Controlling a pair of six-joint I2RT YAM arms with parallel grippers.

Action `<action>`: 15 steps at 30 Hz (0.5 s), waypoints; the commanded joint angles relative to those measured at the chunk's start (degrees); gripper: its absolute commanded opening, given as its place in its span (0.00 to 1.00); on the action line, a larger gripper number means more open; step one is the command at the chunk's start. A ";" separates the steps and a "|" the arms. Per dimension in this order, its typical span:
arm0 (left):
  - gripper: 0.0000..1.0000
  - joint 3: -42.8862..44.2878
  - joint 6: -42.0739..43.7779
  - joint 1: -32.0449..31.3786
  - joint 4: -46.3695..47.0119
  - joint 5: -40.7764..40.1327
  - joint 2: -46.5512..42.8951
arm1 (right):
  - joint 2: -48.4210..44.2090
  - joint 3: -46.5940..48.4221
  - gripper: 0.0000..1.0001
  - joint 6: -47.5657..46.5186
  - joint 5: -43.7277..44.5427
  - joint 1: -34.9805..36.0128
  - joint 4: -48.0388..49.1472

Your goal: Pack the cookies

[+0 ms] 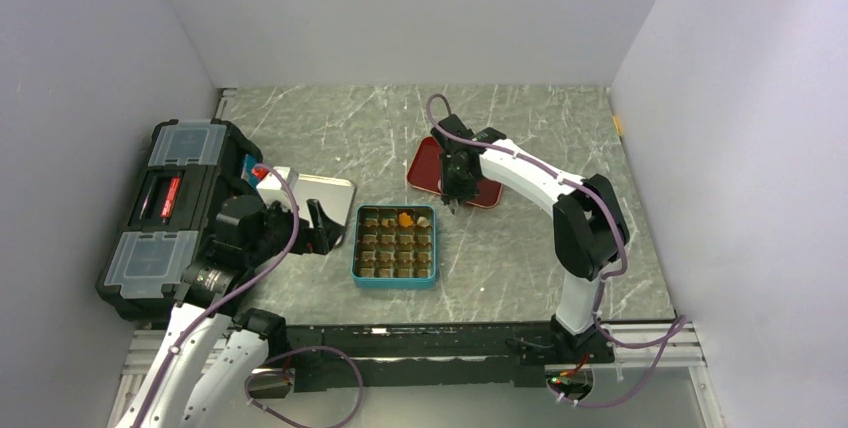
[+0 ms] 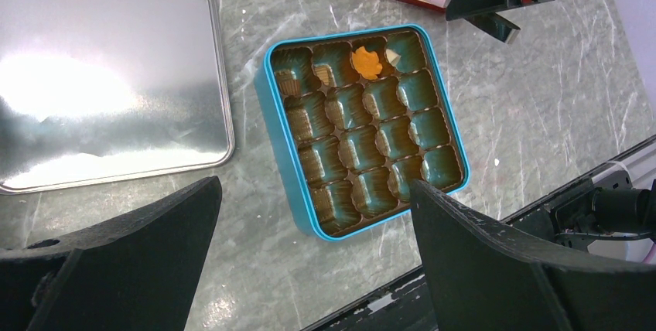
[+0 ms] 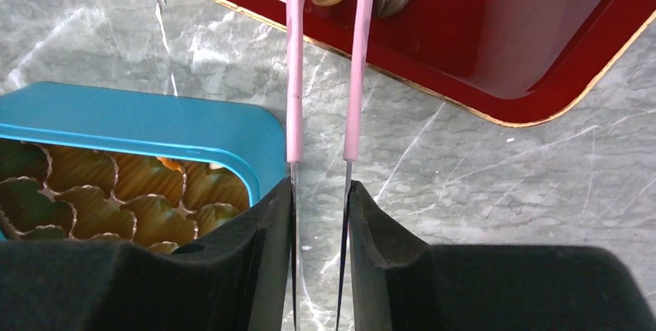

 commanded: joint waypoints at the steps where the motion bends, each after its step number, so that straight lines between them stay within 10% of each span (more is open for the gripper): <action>1: 0.99 1.43 0.89 -0.12 1.84 1.12 -0.61 | 1.18 3.11 0.23 -0.59 3.11 -0.27 -0.92; 15: 0.99 1.47 0.89 -0.12 1.79 0.86 -0.36 | 1.07 6.63 0.01 -1.98 2.74 -0.23 -1.32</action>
